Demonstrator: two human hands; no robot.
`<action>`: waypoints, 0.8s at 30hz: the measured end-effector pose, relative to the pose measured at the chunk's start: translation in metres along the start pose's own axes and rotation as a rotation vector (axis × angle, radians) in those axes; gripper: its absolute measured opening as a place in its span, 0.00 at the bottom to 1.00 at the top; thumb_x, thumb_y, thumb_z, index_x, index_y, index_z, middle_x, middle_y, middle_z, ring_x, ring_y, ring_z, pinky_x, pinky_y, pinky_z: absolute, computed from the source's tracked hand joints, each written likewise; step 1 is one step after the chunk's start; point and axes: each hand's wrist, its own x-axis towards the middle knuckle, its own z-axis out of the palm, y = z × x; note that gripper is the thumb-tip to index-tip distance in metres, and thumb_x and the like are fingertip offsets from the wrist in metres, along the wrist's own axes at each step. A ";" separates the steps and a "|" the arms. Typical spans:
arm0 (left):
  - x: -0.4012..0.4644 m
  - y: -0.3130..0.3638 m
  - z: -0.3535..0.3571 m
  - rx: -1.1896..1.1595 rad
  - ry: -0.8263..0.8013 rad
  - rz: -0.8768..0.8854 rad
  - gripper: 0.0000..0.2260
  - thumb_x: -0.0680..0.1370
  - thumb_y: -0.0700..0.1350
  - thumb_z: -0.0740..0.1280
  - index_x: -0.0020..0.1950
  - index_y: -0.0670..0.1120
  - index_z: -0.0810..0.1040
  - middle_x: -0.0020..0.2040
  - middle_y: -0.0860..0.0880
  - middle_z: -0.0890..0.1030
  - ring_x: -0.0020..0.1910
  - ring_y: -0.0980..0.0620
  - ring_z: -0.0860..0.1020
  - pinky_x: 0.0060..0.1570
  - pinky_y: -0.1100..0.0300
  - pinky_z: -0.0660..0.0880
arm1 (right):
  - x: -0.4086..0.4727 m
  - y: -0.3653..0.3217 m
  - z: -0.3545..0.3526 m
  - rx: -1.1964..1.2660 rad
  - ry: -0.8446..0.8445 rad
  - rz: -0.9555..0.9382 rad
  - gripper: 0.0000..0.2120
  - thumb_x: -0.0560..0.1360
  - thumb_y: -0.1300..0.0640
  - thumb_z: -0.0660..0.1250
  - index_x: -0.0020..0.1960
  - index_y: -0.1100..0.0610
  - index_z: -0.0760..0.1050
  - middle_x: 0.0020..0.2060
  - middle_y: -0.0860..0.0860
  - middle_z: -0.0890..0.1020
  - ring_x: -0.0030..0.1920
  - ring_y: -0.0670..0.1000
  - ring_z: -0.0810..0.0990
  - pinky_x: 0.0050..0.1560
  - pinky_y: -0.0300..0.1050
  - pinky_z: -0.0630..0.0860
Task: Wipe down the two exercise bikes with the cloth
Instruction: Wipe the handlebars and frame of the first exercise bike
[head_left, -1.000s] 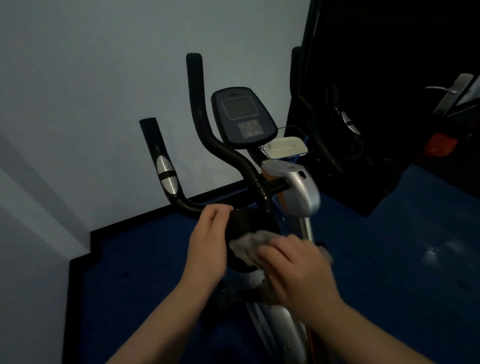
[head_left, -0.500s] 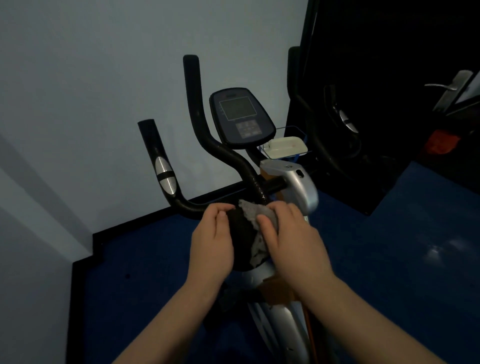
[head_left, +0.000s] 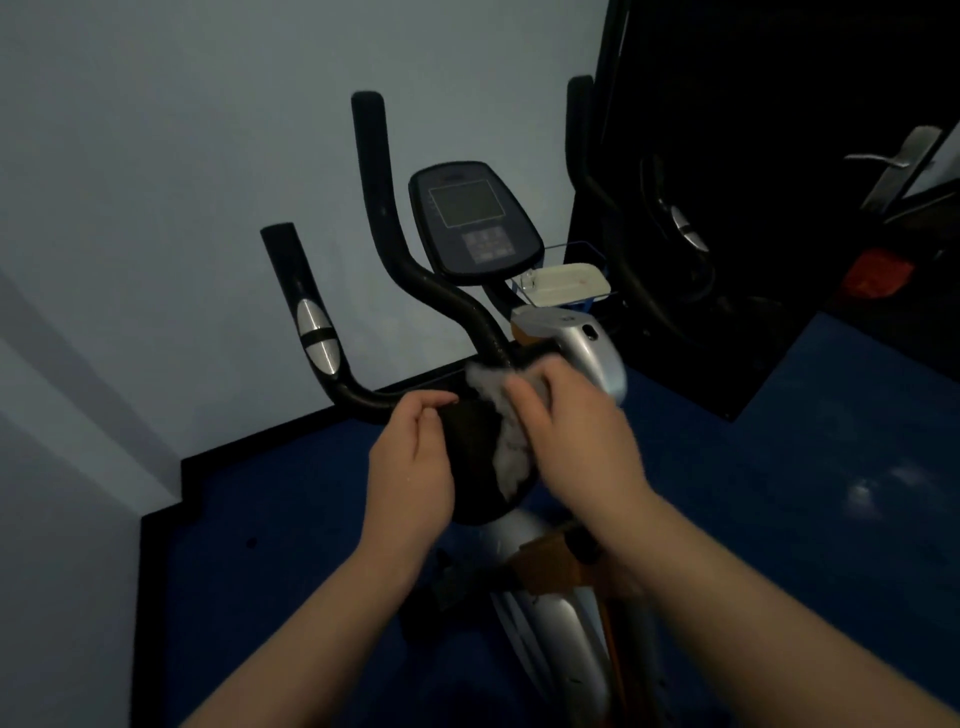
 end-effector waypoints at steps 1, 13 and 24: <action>-0.001 0.000 0.000 -0.005 0.008 0.000 0.13 0.82 0.44 0.54 0.51 0.53 0.78 0.45 0.55 0.80 0.42 0.66 0.77 0.34 0.76 0.70 | 0.003 -0.005 0.005 0.056 0.038 -0.010 0.11 0.80 0.46 0.58 0.47 0.53 0.71 0.41 0.47 0.78 0.41 0.46 0.77 0.40 0.46 0.74; -0.005 0.006 -0.005 -0.481 0.004 -0.282 0.13 0.81 0.43 0.58 0.50 0.41 0.81 0.47 0.45 0.84 0.47 0.49 0.81 0.46 0.60 0.76 | -0.008 -0.025 0.013 -0.177 0.175 -0.319 0.10 0.76 0.45 0.62 0.51 0.49 0.76 0.43 0.44 0.80 0.45 0.46 0.76 0.44 0.44 0.73; -0.012 0.007 0.001 -0.443 0.080 -0.234 0.19 0.82 0.51 0.53 0.49 0.43 0.80 0.45 0.47 0.82 0.43 0.55 0.80 0.41 0.67 0.74 | -0.025 -0.018 0.021 -0.053 0.154 -0.355 0.11 0.77 0.51 0.62 0.54 0.54 0.80 0.45 0.49 0.80 0.45 0.49 0.78 0.42 0.45 0.77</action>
